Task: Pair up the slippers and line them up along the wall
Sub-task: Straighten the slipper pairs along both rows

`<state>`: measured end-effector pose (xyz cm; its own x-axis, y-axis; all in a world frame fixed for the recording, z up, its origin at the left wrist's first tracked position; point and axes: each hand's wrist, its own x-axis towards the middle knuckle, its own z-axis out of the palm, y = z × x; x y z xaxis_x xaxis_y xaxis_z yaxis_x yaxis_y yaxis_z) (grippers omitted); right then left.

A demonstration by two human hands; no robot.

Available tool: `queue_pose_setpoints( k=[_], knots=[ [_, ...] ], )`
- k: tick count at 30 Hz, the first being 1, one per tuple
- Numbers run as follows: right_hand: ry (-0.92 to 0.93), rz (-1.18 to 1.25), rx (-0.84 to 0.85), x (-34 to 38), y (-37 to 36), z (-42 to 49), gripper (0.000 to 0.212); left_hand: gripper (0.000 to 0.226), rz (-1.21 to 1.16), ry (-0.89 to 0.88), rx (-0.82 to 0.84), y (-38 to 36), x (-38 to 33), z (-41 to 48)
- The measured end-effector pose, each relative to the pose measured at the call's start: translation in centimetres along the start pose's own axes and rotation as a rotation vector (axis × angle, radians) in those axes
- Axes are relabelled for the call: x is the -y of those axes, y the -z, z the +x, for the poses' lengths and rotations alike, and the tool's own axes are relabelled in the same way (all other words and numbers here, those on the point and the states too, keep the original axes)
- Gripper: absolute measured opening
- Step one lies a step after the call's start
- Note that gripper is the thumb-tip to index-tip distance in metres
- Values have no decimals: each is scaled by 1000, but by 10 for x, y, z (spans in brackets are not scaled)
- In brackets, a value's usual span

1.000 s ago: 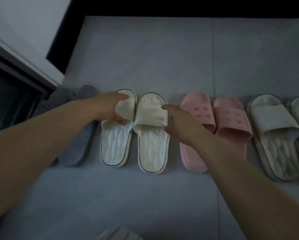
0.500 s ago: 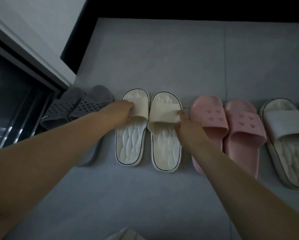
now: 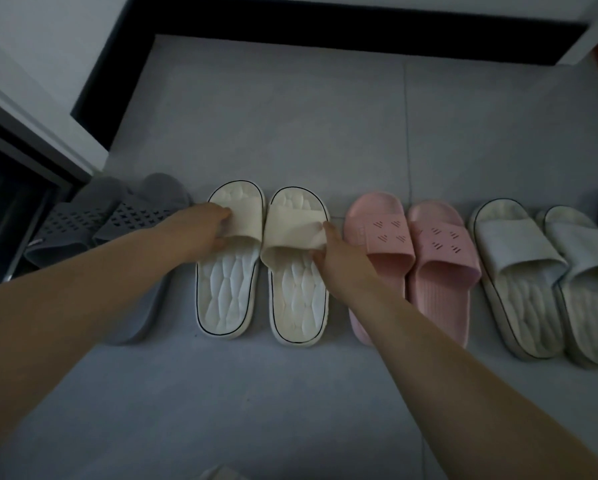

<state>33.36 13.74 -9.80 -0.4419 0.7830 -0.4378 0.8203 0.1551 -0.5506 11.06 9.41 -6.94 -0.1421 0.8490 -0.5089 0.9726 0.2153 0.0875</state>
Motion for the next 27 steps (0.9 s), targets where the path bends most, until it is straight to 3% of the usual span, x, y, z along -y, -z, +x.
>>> queue_pose_setpoints(
  k=[12,17,20,23,27],
  knots=[
    [19,-52,17,4,7,-7,56,66,-49,11,29,2,6,4],
    [214,-139,-81,36,-7,-9,63,85,-155,97,-52,44,67,-13],
    [427,-131,19,75,-30,-9,67,88,-179,204,-98,52,112,-36],
    [570,-69,190,120,-60,-6,69,88,-239,203,-71,38,141,-57],
    [440,59,364,167,-94,8,74,99,-141,358,-20,8,158,-64]
  ],
)
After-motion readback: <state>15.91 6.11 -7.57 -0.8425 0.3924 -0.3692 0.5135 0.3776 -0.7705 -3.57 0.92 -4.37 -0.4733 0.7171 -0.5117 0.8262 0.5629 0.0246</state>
